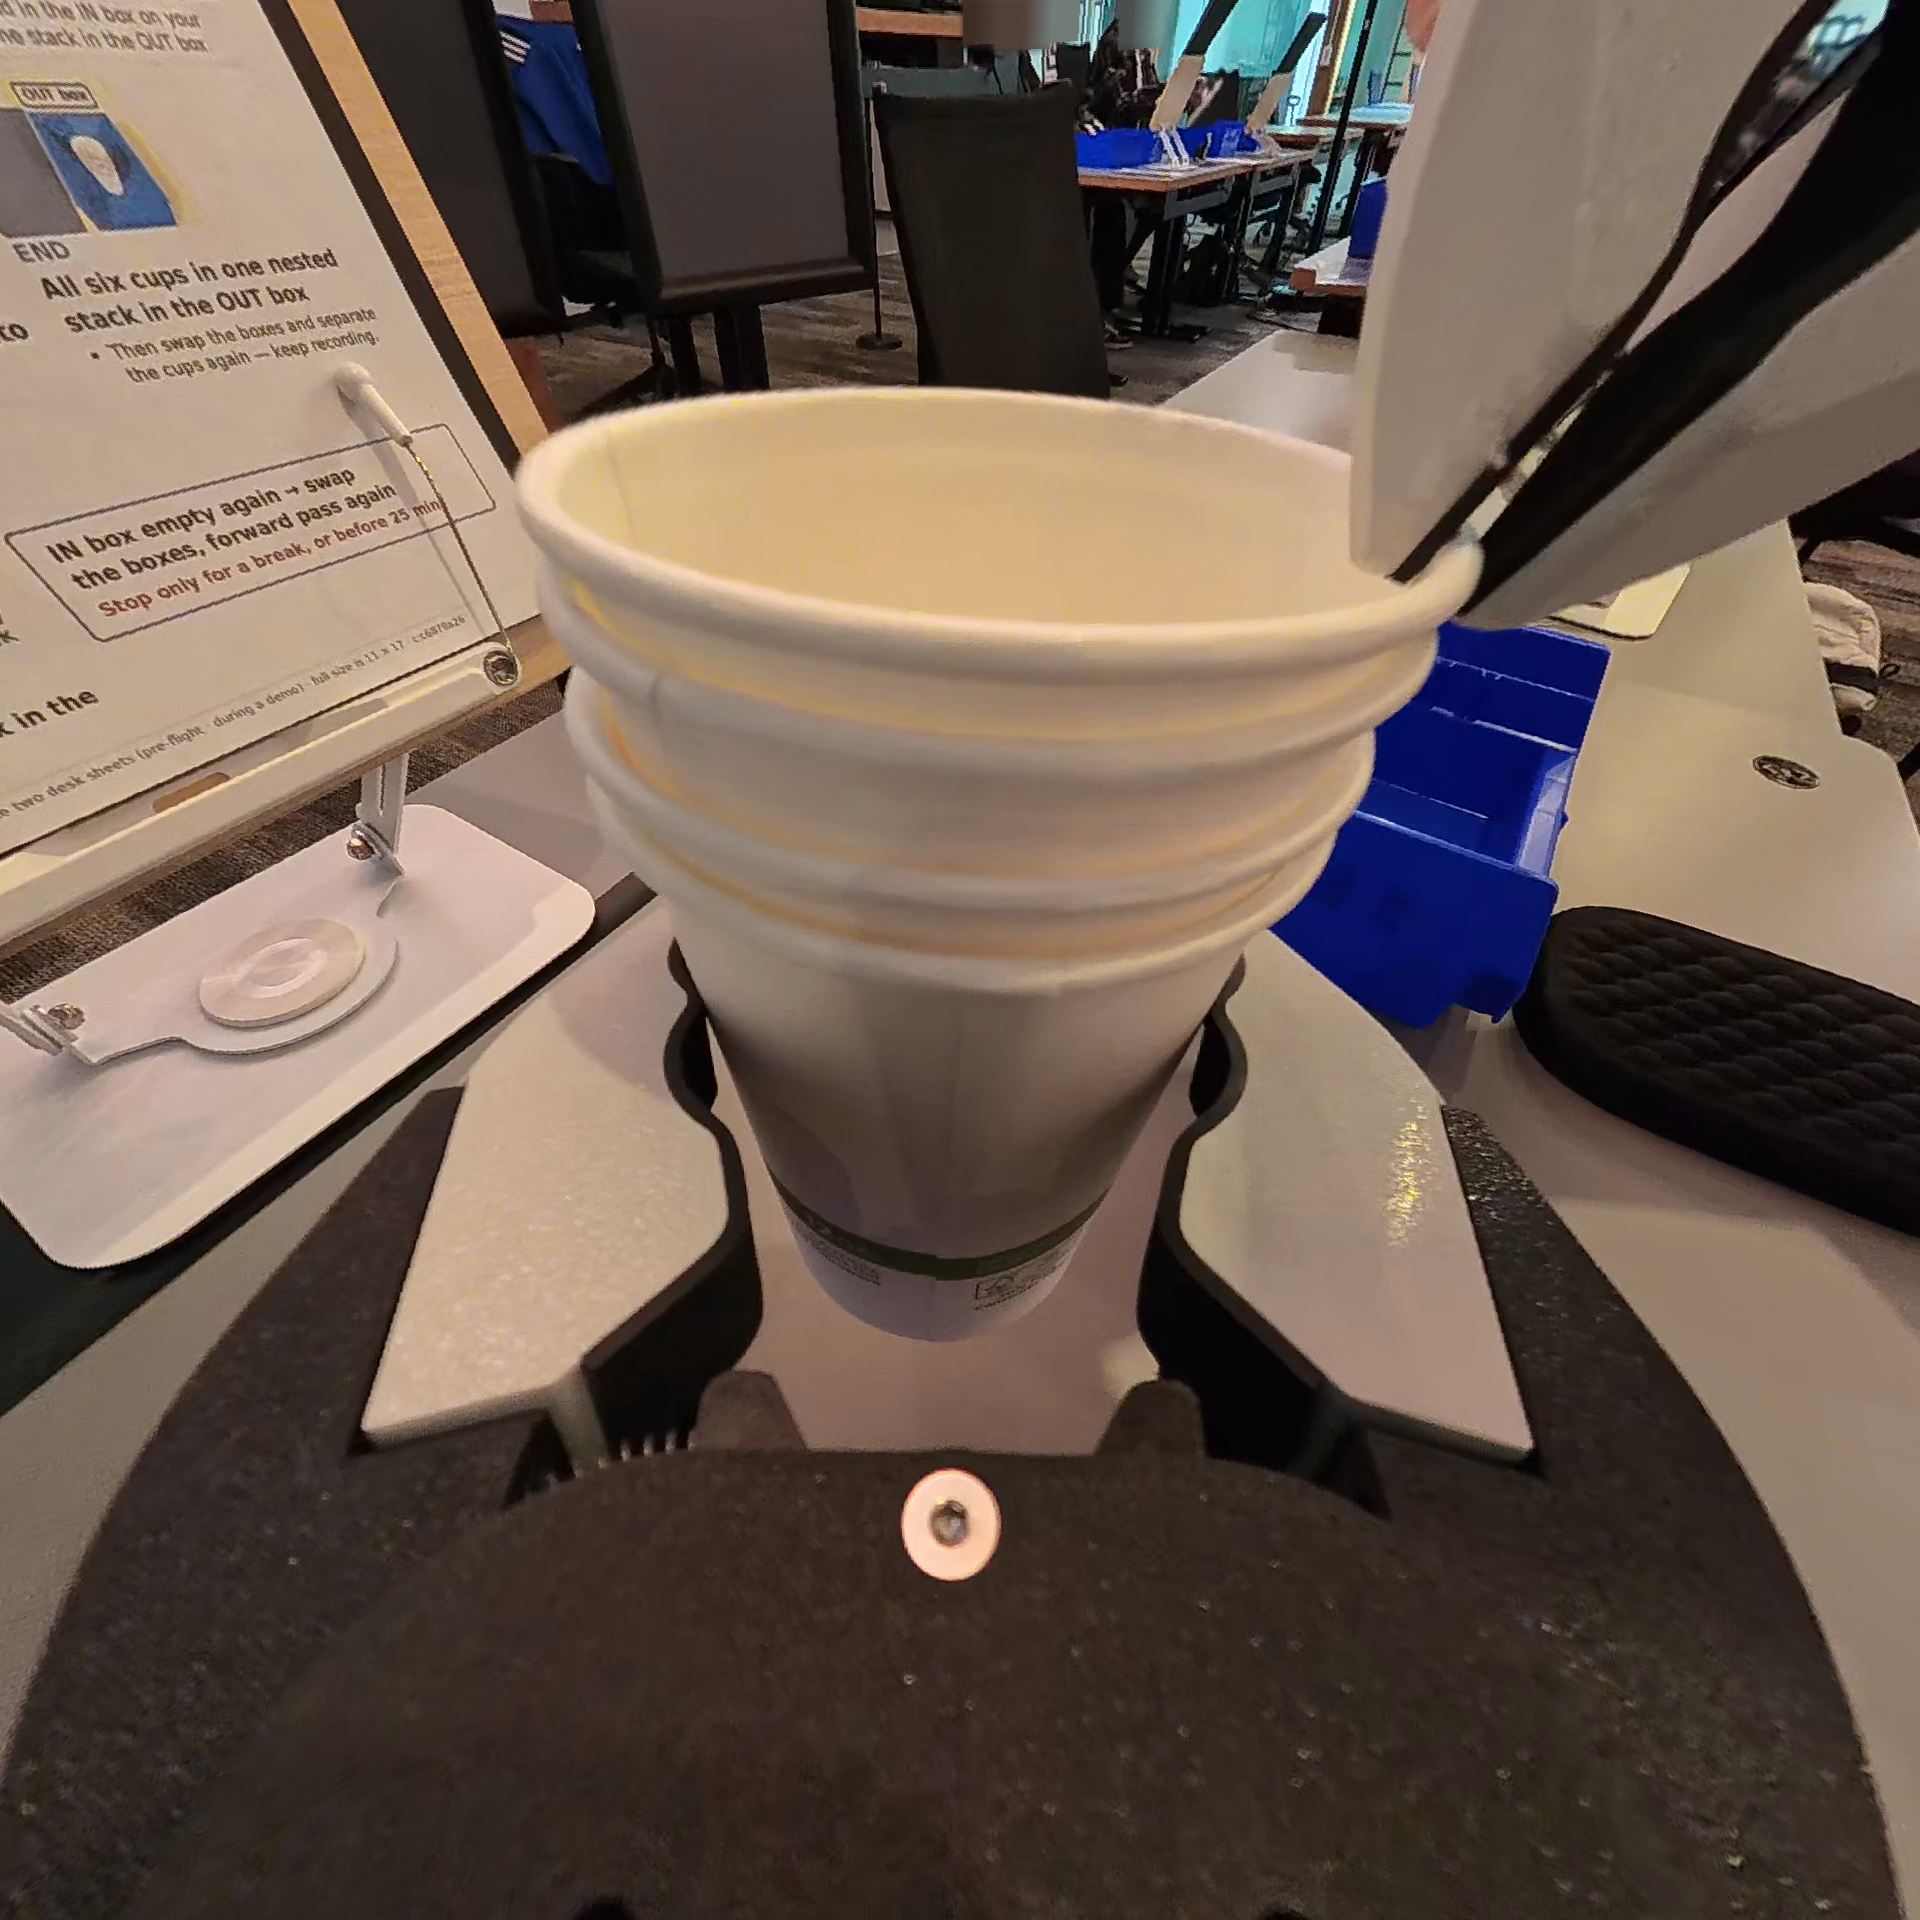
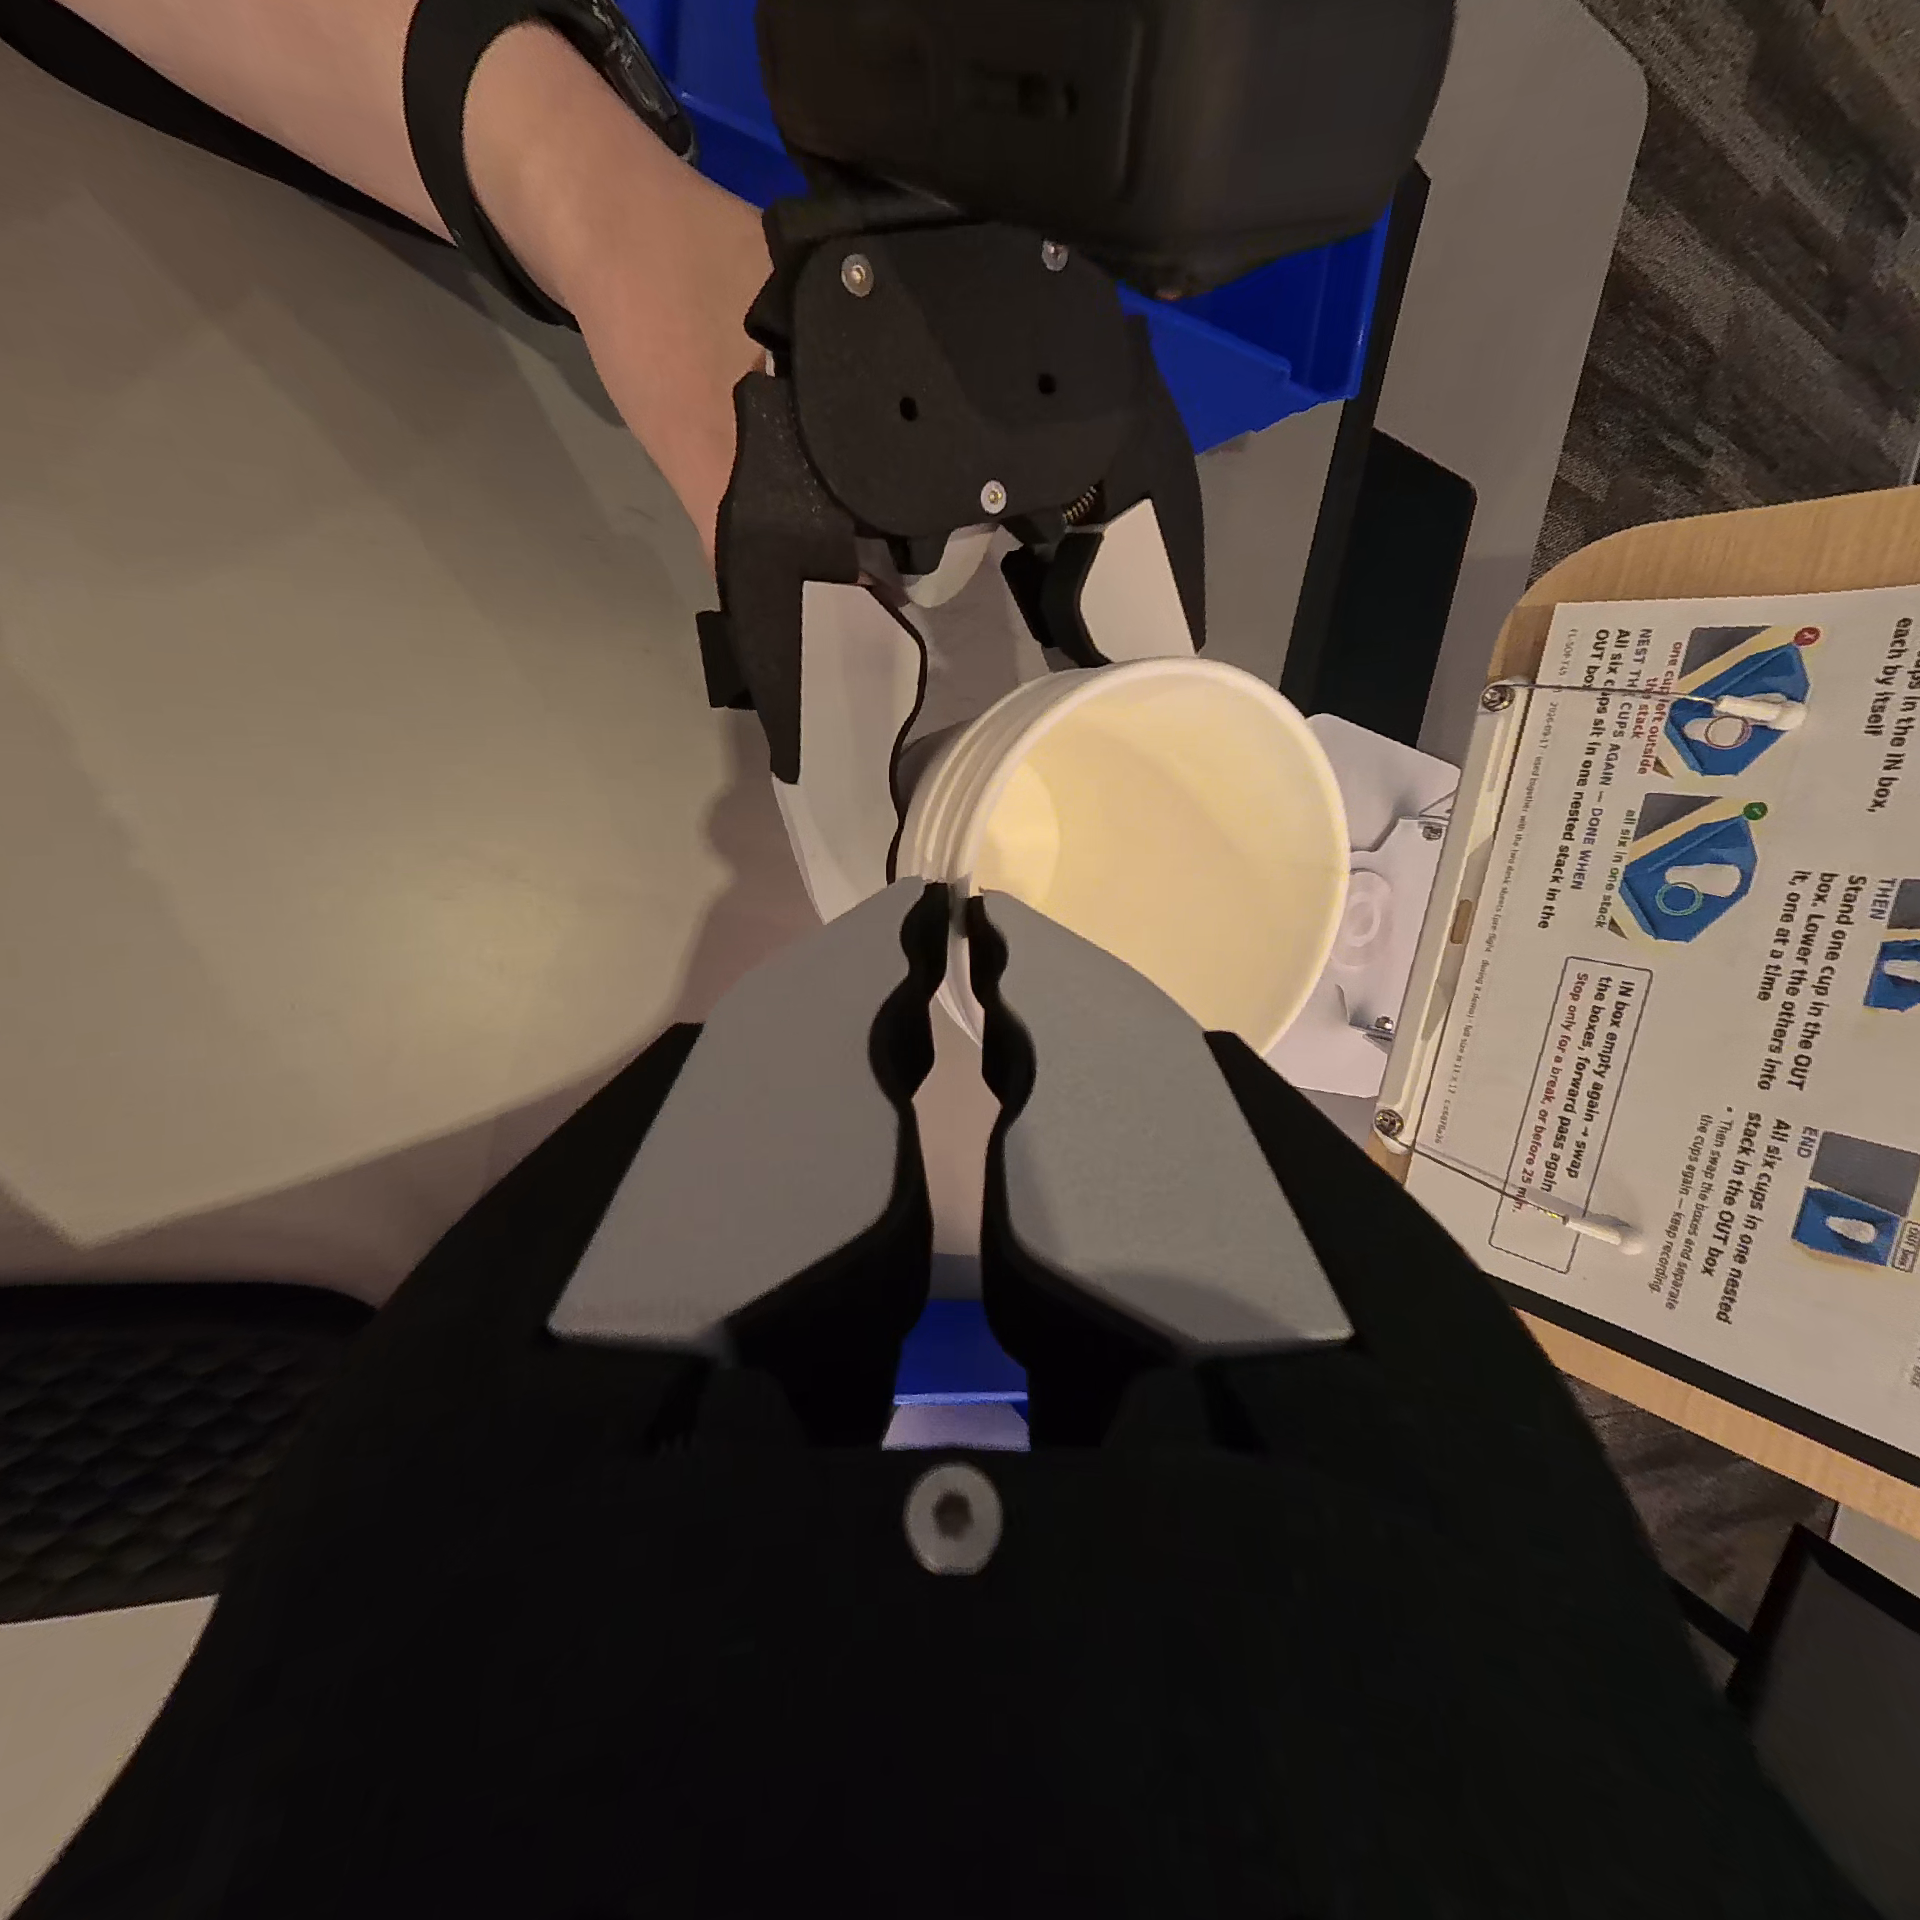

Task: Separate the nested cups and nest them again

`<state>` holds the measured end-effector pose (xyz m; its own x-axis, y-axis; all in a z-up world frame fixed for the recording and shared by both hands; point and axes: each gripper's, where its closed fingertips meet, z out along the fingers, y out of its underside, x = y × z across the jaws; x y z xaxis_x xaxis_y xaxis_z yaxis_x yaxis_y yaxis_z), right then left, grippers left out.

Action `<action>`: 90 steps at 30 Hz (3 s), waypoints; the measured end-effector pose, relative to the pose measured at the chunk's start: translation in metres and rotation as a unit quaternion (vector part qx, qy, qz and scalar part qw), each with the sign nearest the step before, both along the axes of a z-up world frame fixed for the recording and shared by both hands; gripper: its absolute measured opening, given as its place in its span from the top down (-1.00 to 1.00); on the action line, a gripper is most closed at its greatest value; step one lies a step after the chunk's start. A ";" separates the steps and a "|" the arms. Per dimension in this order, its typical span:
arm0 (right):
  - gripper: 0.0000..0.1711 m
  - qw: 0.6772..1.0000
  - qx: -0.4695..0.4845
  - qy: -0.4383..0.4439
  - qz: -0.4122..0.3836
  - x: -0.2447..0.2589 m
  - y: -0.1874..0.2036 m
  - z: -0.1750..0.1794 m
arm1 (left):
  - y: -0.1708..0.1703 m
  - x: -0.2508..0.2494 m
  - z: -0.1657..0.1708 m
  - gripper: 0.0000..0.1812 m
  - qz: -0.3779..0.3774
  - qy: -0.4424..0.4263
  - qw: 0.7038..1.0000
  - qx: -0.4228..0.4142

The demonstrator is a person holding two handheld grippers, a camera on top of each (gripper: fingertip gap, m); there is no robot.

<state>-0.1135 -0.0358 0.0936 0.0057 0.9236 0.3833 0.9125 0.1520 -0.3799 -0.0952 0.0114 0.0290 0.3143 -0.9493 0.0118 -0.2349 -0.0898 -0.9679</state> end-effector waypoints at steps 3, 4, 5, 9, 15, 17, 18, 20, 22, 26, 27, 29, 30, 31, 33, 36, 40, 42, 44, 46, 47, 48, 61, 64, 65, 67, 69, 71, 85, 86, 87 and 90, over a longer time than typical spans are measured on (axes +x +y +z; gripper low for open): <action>0.96 1.000 -0.002 -0.006 0.002 0.000 -0.001 0.001 | -0.001 0.000 0.001 -0.01 0.000 0.001 1.000 0.003; 0.96 1.000 -0.002 -0.008 0.002 0.001 -0.002 0.001 | -0.001 0.000 0.001 -0.01 0.000 0.001 1.000 0.003; 0.96 1.000 -0.002 -0.010 0.002 0.000 -0.002 0.002 | -0.001 0.000 0.001 -0.01 0.000 0.000 1.000 0.003; 0.96 1.000 -0.008 -0.011 -0.001 -0.001 -0.002 0.003 | -0.001 -0.001 0.003 -0.01 0.001 -0.001 1.000 0.005; 0.94 1.000 -0.013 -0.011 0.000 -0.003 -0.004 0.004 | -0.002 -0.003 0.007 -0.01 0.001 -0.005 1.000 0.006; 0.95 1.000 -0.014 -0.015 -0.001 -0.003 -0.004 0.003 | -0.002 -0.002 0.006 -0.01 0.000 -0.005 1.000 0.006; 0.96 1.000 -0.012 -0.016 0.000 -0.003 -0.004 0.002 | -0.002 -0.002 0.006 -0.01 0.000 -0.004 1.000 0.006; 0.96 1.000 -0.012 -0.016 0.001 -0.003 -0.005 0.003 | -0.003 -0.002 0.007 -0.01 -0.001 -0.005 1.000 0.006; 0.96 1.000 -0.015 -0.013 -0.001 -0.003 -0.005 0.003 | -0.003 -0.002 0.007 -0.01 -0.001 -0.005 1.000 0.008; 0.96 1.000 -0.019 -0.015 0.002 -0.003 -0.006 0.004 | -0.004 -0.002 0.008 -0.01 -0.003 -0.008 1.000 0.007; 0.96 1.000 -0.017 -0.015 0.002 -0.003 -0.006 0.005 | -0.004 -0.002 0.008 -0.01 -0.003 -0.009 1.000 0.007; 0.96 1.000 -0.012 -0.014 0.004 -0.004 -0.006 0.008 | -0.004 -0.003 0.009 -0.01 -0.001 -0.010 1.000 0.007; 0.96 1.000 -0.010 -0.012 0.004 -0.004 -0.005 0.010 | -0.003 -0.003 0.009 -0.01 -0.001 -0.010 1.000 0.007; 0.96 1.000 -0.009 -0.010 0.005 -0.004 -0.005 0.012 | -0.003 -0.003 0.010 -0.01 0.000 -0.011 1.000 0.007; 0.96 1.000 -0.007 -0.005 0.005 -0.005 -0.005 0.016 | -0.003 -0.004 0.010 -0.01 0.001 -0.012 1.000 0.005; 0.96 1.000 -0.002 0.002 0.005 -0.005 -0.004 0.022 | -0.003 -0.004 0.010 -0.01 0.000 -0.012 1.000 0.007; 0.96 1.000 0.013 0.004 0.003 -0.004 -0.002 0.030 | -0.004 -0.003 0.011 -0.01 -0.001 -0.012 1.000 0.007; 0.96 1.000 0.020 0.008 0.001 -0.002 -0.001 0.035 | -0.004 -0.003 0.010 -0.01 -0.002 -0.010 1.000 0.007; 0.96 1.000 0.025 0.015 0.000 0.001 -0.002 0.041 | -0.004 -0.003 0.009 -0.01 -0.002 -0.008 1.000 0.006; 0.96 0.999 0.032 0.025 -0.004 0.004 -0.002 0.049 | -0.004 -0.002 0.008 -0.01 -0.003 -0.006 1.000 0.006; 0.96 0.999 0.036 0.030 -0.006 0.006 -0.001 0.053 | -0.004 -0.002 0.008 -0.01 -0.003 -0.005 1.000 0.006; 0.96 0.999 0.041 0.035 -0.009 0.009 -0.001 0.057 | -0.004 -0.002 0.007 -0.01 -0.003 -0.005 1.000 0.007; 0.96 0.987 0.118 0.087 -0.062 0.061 -0.015 0.122 | -0.005 0.000 0.005 -0.01 -0.006 -0.003 1.000 0.003; 0.96 0.985 0.124 0.088 -0.084 0.082 -0.021 0.125 | -0.006 0.001 0.004 -0.01 -0.007 -0.001 1.000 0.003; 0.96 0.984 0.123 0.087 -0.093 0.089 -0.023 0.125 | -0.006 0.002 0.003 -0.01 -0.007 0.000 1.000 0.004; 0.96 0.982 0.123 0.083 -0.114 0.107 -0.026 0.122 | -0.006 0.002 0.003 -0.01 -0.007 0.000 1.000 0.004; 0.96 0.980 0.117 0.074 -0.142 0.129 -0.029 0.115 | -0.006 0.002 0.003 -0.01 -0.007 0.000 1.000 0.005; 0.96 0.977 0.110 0.063 -0.173 0.152 -0.032 0.106 | -0.005 0.001 0.004 -0.01 -0.006 -0.001 1.000 0.005; 0.97 0.927 0.001 -0.002 -0.375 0.308 -0.074 -0.033 | -0.001 -0.010 0.019 -0.01 0.004 -0.020 1.000 0.009; 0.97 0.925 -0.001 0.000 -0.381 0.313 -0.075 -0.043 | -0.001 -0.010 0.019 -0.01 0.005 -0.021 1.000 0.009; 0.97 0.923 -0.001 -0.002 -0.386 0.317 -0.076 -0.053 | 0.000 -0.011 0.020 -0.01 0.006 -0.021 1.000 0.009; 0.97 0.920 -0.010 -0.004 -0.393 0.323 -0.075 -0.081 | 0.001 -0.011 0.019 -0.01 0.007 -0.022 1.000 0.008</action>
